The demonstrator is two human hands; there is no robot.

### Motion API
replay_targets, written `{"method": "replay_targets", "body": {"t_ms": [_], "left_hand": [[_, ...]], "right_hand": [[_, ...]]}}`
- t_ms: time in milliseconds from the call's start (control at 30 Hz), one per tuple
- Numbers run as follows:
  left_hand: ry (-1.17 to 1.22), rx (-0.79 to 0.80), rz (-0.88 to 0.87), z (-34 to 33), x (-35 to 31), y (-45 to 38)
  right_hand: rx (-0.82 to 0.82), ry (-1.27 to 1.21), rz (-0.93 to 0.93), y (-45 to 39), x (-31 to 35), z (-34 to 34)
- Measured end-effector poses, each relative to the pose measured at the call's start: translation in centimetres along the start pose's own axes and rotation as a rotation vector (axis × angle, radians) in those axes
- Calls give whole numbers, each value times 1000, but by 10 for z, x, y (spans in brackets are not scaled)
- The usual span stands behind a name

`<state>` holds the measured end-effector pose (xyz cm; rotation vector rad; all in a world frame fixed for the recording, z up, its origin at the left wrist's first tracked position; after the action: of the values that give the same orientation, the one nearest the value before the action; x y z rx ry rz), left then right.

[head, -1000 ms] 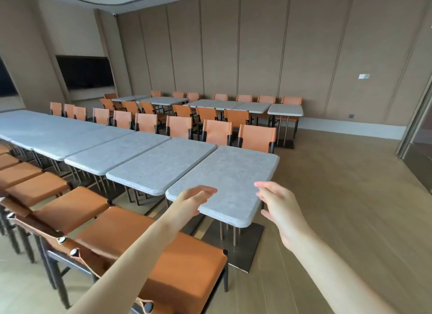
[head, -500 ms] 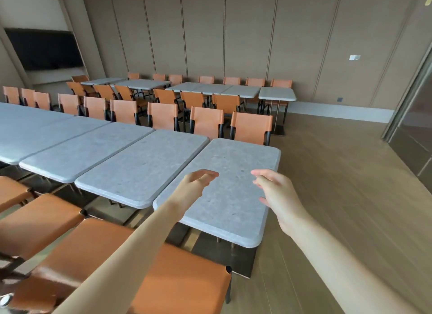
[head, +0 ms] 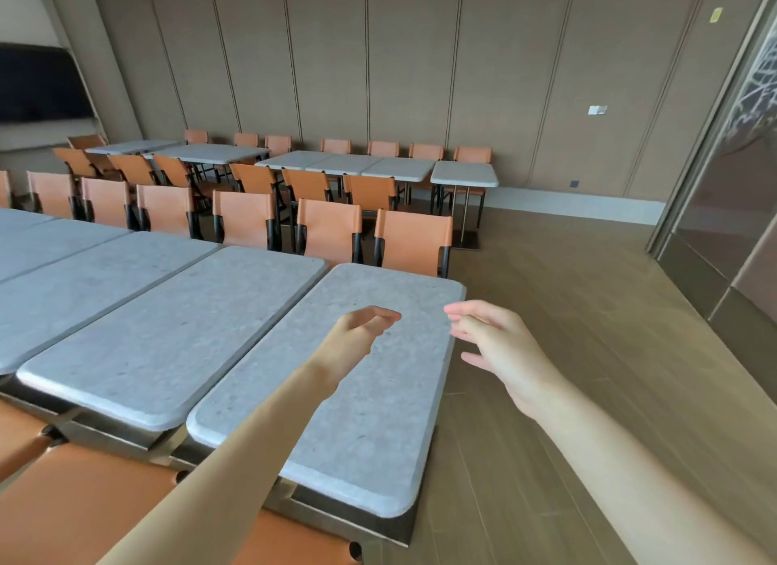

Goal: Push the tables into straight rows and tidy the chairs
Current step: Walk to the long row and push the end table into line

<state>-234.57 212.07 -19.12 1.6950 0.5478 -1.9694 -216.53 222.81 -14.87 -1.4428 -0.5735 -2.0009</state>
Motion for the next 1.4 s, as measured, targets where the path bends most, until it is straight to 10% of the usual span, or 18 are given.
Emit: {"method": "replay_targets", "body": {"t_ms": [467, 1400], "left_hand": [[7, -168, -78, -132, -40, -162], [-210, -619, 59, -5, 12, -440]], "right_hand": [[58, 135, 146, -182, -43, 166], [540, 204, 283, -583, -32, 29]]}}
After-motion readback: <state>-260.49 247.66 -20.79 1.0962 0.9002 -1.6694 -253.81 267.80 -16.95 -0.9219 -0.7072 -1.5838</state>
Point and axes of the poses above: each hand's wrist, its own y-axis away from the middle knuckle, its own z-axis out of the back of the hand, x = y × z, the point moved 3 cm from there along -y, towards the middle knuckle, and after that the axes turned 7 degrees about y, right-handed, at the moved point
